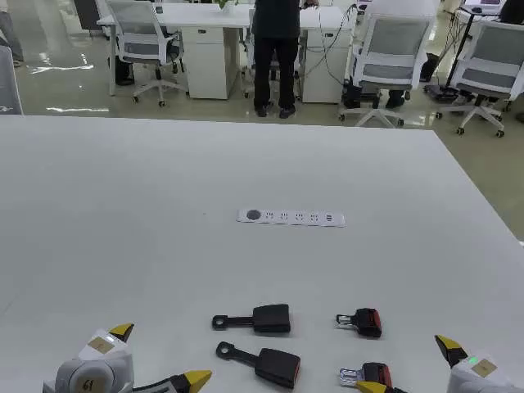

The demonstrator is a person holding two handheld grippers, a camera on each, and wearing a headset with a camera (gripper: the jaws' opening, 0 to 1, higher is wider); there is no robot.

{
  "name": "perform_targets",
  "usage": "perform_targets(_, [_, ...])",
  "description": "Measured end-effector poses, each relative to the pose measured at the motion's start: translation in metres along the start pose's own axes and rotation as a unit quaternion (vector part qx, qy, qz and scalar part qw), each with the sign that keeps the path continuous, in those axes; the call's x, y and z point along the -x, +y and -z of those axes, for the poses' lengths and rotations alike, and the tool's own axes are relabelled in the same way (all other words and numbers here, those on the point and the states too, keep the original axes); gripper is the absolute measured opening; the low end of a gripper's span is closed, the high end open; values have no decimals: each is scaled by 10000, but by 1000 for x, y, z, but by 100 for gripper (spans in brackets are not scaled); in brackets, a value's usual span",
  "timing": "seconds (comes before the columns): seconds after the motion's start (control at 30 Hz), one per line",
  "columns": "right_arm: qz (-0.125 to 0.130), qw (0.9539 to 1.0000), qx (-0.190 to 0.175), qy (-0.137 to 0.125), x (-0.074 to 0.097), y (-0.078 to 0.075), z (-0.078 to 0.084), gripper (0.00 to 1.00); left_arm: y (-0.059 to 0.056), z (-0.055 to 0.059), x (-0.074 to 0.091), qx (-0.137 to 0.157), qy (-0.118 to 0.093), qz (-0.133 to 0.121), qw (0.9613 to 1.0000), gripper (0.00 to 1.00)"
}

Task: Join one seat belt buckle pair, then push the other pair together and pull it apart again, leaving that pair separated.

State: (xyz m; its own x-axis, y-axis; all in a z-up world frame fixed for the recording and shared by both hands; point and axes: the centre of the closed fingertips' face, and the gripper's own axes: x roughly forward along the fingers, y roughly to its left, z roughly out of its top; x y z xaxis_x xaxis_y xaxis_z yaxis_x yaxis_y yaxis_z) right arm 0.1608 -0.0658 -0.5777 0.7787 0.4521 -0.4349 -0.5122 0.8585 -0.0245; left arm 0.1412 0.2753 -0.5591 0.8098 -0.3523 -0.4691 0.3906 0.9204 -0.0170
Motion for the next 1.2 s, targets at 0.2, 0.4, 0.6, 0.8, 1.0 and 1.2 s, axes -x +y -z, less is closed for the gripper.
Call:
perform_targets(0.2, [2,10000,-11,14,1,-1,2,99,-2,1,-2,-8,11,31,10000,96])
perform_targets(0.4, [-5,10000,-13,40,1,0,2,99,-5,0,-2,-53,49,75,9999,96])
perform_targets(0.6, [-17,10000,-36,52,2,1,3,99,-6,-1,-2,-80,70,88,9999,95])
perform_targets(0.8, [-13,10000,-27,44,3,1,-1,99,-5,0,-3,-93,86,110,9999,95])
perform_targets(1.0, [11,10000,-41,45,4,1,-3,99,-5,-1,-5,-109,90,114,9998,95])
perform_targets(1.2, [23,10000,-59,22,2,-2,-1,99,-6,-1,-5,-101,73,117,9999,95])
